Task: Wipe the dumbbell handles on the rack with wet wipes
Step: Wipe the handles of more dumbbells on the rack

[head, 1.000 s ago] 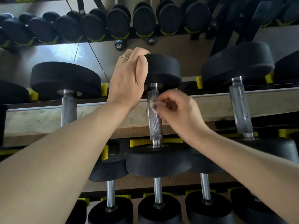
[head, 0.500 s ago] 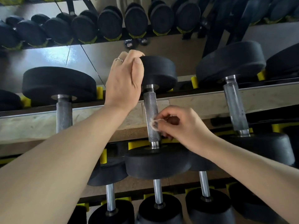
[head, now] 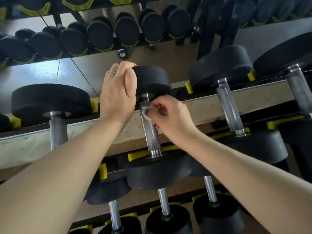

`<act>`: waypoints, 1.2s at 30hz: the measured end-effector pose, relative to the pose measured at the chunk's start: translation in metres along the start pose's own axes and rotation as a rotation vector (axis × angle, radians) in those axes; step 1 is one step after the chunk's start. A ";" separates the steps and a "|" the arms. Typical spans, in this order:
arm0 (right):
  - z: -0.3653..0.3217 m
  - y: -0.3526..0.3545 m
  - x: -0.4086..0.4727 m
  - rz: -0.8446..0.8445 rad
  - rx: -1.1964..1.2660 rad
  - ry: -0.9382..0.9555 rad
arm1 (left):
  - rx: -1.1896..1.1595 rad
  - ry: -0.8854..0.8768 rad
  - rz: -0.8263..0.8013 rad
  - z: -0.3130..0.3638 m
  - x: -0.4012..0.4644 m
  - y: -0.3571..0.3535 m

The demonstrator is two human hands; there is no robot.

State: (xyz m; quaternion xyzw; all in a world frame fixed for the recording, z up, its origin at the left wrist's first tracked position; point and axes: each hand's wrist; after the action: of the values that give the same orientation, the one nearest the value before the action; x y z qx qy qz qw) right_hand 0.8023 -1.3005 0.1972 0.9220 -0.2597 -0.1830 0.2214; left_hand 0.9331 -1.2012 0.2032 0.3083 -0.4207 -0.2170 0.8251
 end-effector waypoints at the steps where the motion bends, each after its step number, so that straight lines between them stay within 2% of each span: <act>1: 0.001 -0.003 -0.001 0.009 0.001 0.011 | 0.007 0.002 -0.008 0.000 0.000 0.001; 6: 0.013 0.032 -0.015 -0.324 -0.218 0.041 | 0.064 0.070 -0.107 0.010 0.004 0.009; 9: 0.012 0.080 -0.006 -0.232 -0.139 0.013 | 0.207 0.070 -0.061 0.036 0.013 0.013; 12: 0.021 0.128 0.003 -0.098 -0.063 -0.026 | 0.108 -0.042 -0.004 0.076 0.033 0.004; 15: 0.043 0.164 0.009 0.010 -0.096 -0.019 | -0.036 -0.089 -0.094 0.109 0.057 -0.027; 19: 0.074 0.191 0.011 0.157 -0.228 0.131 | -0.172 -0.045 -0.274 0.125 0.072 -0.074; 21: 0.086 0.196 0.014 0.196 -0.298 0.215 | -0.225 0.000 -0.307 0.125 0.074 -0.092; 25: 0.103 0.198 0.023 0.179 -0.311 0.351 | -0.217 0.066 -0.252 0.128 0.072 -0.114; 32: 0.106 0.193 0.035 0.136 -0.129 0.280 | -0.227 0.129 -0.133 0.132 0.067 -0.130; 36: 0.107 0.188 0.038 0.160 -0.138 0.296 | -0.217 0.114 -0.110 0.131 0.066 -0.133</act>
State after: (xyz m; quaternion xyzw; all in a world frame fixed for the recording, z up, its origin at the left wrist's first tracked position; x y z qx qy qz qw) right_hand 0.7100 -1.4994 0.1937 0.8979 -0.2838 -0.0446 0.3336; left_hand 0.8482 -1.3799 0.2077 0.2518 -0.3294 -0.2884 0.8631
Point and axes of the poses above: each hand's wrist, its own x-axis towards the middle knuckle, its own y-axis out of the back of the hand, z = x × y, and after that the axes turned 14 degrees about -y, right-handed
